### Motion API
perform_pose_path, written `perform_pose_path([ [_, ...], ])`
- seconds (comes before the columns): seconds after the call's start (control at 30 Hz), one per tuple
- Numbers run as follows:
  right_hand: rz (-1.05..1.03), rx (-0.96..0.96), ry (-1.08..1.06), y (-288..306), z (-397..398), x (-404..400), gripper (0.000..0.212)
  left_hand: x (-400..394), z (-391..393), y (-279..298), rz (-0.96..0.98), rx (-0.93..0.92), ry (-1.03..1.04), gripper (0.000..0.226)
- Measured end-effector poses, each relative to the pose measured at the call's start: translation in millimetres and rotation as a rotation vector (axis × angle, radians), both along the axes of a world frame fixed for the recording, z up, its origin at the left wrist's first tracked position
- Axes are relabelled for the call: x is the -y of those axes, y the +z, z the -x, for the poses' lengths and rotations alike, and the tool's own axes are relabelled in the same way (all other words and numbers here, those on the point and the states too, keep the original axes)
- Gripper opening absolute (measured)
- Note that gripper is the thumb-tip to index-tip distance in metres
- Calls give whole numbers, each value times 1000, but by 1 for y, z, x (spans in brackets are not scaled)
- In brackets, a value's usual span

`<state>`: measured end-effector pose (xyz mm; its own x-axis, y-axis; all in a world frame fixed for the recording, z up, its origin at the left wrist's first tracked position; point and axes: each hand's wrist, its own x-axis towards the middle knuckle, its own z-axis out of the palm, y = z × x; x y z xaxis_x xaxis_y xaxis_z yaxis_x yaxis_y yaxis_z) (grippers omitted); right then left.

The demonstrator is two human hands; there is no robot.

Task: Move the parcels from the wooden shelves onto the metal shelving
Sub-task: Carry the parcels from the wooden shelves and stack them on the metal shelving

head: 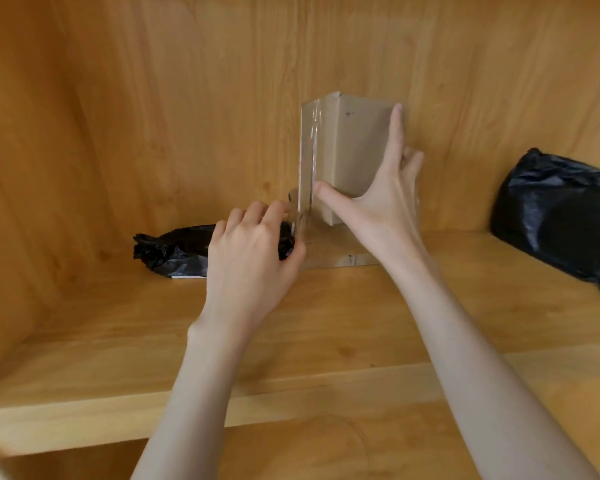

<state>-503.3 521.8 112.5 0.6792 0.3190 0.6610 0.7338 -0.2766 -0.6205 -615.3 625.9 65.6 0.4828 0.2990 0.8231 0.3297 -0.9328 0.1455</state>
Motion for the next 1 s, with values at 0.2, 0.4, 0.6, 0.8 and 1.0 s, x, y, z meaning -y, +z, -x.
perform_pose_path([
  [0.2,-43,-53,-6,-14,37,49,119,41,20,-5,141,28,-164,71],
  [0.4,-81,-88,45,-24,74,96,119,85,41,-9,386,23,-374,102],
  [0.6,-91,-167,131,-38,100,147,120,135,56,-17,695,25,-588,113],
  [0.8,-78,-288,165,-59,114,218,121,205,68,-35,712,52,-550,110],
  [1.0,-95,-429,229,-81,126,282,125,265,92,-56,408,21,-298,103],
])
